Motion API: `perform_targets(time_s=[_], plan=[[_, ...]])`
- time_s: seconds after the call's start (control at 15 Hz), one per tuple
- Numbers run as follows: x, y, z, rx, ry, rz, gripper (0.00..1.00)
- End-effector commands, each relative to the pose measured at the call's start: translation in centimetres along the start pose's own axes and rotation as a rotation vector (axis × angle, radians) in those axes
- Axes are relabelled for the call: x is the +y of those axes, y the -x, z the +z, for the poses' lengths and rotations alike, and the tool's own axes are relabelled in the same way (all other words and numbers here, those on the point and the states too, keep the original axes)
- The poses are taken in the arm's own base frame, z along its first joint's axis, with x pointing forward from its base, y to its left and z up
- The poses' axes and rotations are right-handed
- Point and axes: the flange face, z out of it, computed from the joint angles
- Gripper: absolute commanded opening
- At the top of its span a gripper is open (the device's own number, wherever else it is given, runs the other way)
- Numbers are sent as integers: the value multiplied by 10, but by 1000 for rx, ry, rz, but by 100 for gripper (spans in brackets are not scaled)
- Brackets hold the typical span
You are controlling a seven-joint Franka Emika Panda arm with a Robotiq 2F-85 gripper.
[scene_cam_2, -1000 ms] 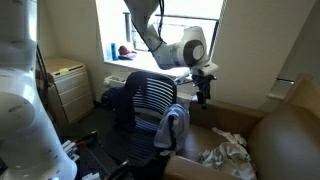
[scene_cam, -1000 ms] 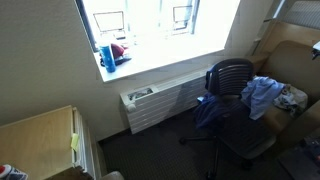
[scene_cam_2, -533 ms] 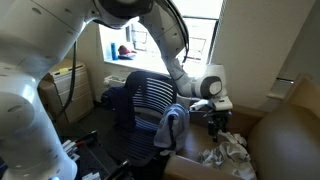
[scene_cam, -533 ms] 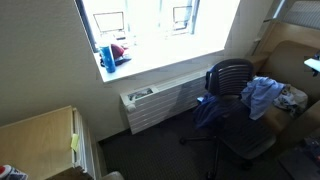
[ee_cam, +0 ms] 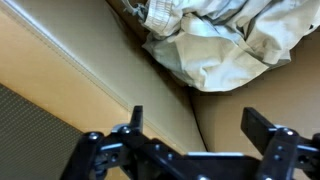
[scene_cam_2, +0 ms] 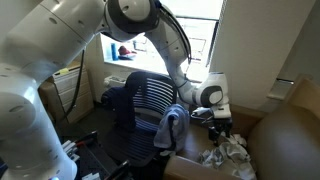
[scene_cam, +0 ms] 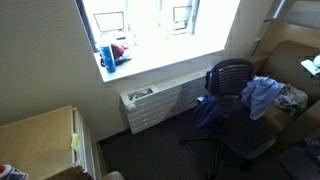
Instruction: Remove the t-shirt from the couch and put it on the chair then remove the two clothes from the armrests of the chair and put them on the couch
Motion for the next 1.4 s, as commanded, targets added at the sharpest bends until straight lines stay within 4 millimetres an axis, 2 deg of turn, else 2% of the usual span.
perform_targets(time_s=[0.0,0.13,0.27,0.33,0.4,0.47,0.6,0.67,0.73,0.8,1.0,1.2,1.33], plan=[[-12,-27,53,-2,26,198,100],[-13,-45,90,-3,80,307,100],[-6,-51,123,21,174,383,100],[0,-49,97,6,123,320,100],[2,-52,111,15,136,329,100],[4,-51,114,17,136,328,100],[-1,-49,108,15,126,324,100],[0,-51,94,11,31,354,100],[0,-53,92,-33,-11,420,100],[-3,-50,99,-28,-40,472,100],[-6,-33,136,-8,-70,568,100],[-3,1,170,-140,104,455,100],[-4,24,180,-213,161,377,100]])
